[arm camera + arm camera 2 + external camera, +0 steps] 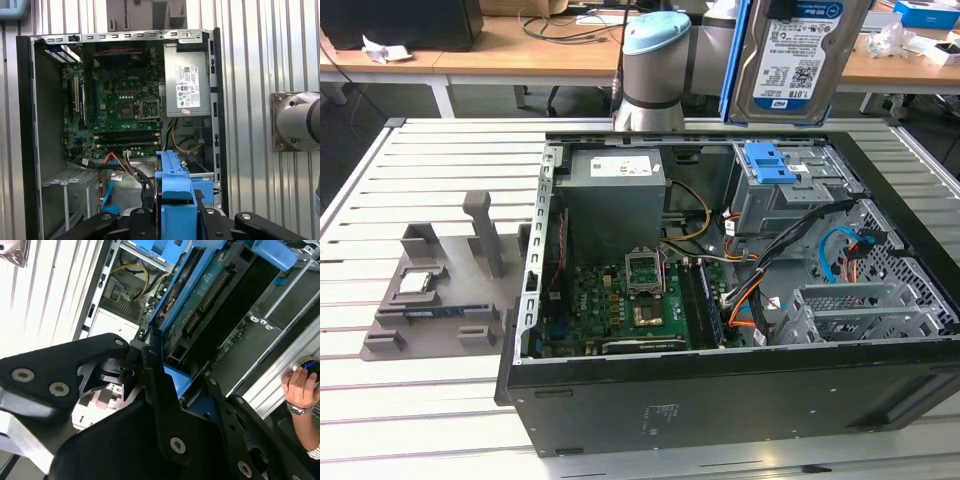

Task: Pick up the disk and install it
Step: 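Pick up the disk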

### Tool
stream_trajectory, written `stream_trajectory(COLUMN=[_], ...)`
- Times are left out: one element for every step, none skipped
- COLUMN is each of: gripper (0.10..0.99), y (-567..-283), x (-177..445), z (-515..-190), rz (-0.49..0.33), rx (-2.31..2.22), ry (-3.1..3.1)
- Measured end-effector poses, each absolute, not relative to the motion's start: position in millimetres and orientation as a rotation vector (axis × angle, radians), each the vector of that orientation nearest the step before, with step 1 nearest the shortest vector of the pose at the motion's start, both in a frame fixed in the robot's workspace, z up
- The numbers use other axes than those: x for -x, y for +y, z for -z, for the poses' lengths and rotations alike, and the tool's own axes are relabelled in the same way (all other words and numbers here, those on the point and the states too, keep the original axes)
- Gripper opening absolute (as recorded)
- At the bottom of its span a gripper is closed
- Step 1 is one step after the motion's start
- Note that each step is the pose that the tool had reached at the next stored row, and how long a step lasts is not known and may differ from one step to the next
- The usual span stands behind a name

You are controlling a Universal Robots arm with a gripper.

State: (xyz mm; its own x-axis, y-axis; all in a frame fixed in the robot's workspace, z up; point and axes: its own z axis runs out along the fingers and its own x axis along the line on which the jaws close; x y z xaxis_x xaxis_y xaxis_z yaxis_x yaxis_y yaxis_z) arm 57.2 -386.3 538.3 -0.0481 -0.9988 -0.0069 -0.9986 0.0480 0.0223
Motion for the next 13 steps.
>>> stream_trajectory(gripper=[0.369, 0.369, 0.369, 0.369, 0.369, 0.369, 0.369, 0.369, 0.369, 0.369, 0.369, 0.369, 0.369], y=[-388.7, -391.1, -394.1, -396.3, -399.1, -401.4, -403.8, -406.2, -409.6, -412.3, -417.2, -421.5, -424.1], x=[-57.4, -57.6, -57.8, -57.9, -58.1, -58.2, -58.3, -58.4, -58.6, -58.7, -58.9, -59.0, -59.1], z=[-538.2, -538.2, -538.1, -538.0, -538.0, -537.9, -537.9, -537.8, -537.8, -537.7, -537.7, -537.6, -537.6], rz=[0.033, 0.033, 0.033, 0.033, 0.033, 0.033, 0.032, 0.033, 0.032, 0.032, 0.032, 0.031, 0.031], rx=[-2.160, -2.160, -2.160, -2.160, -2.160, -2.160, -2.160, -2.160, -2.159, -2.159, -2.159, -2.159, -2.158], ry=[-2.267, -2.267, -2.267, -2.267, -2.267, -2.267, -2.267, -2.267, -2.267, -2.267, -2.267, -2.267, -2.267])
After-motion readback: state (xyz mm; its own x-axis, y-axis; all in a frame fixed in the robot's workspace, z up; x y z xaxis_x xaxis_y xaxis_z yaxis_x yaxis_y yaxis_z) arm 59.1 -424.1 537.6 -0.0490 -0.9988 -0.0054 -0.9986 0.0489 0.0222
